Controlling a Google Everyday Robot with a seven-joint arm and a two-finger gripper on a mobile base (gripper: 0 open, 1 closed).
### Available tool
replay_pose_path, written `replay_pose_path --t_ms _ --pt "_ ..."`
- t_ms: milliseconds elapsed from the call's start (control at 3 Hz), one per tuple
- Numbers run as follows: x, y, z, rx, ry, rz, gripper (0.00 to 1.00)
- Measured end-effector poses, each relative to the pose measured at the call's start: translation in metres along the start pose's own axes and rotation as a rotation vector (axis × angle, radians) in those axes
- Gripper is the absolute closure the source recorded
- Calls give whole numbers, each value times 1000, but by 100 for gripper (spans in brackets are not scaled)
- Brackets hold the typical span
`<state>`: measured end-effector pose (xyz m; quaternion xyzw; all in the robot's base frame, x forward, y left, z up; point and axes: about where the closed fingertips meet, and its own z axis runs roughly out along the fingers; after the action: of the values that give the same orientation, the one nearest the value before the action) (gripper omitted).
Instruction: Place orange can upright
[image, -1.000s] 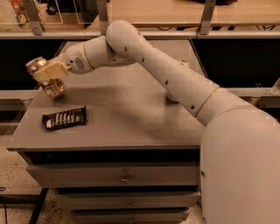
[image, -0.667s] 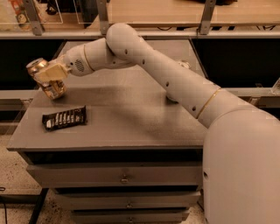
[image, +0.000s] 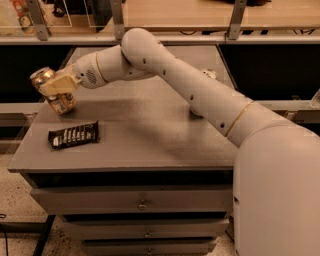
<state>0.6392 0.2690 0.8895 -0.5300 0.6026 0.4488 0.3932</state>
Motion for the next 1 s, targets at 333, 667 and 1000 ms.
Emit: replay_pose_path --t_ms 333,667,1000 --pt "4 0 -1 2 10 1 36" --pt "10 0 -1 1 19 8 13" --pt "14 1 -4 5 30 14 0"
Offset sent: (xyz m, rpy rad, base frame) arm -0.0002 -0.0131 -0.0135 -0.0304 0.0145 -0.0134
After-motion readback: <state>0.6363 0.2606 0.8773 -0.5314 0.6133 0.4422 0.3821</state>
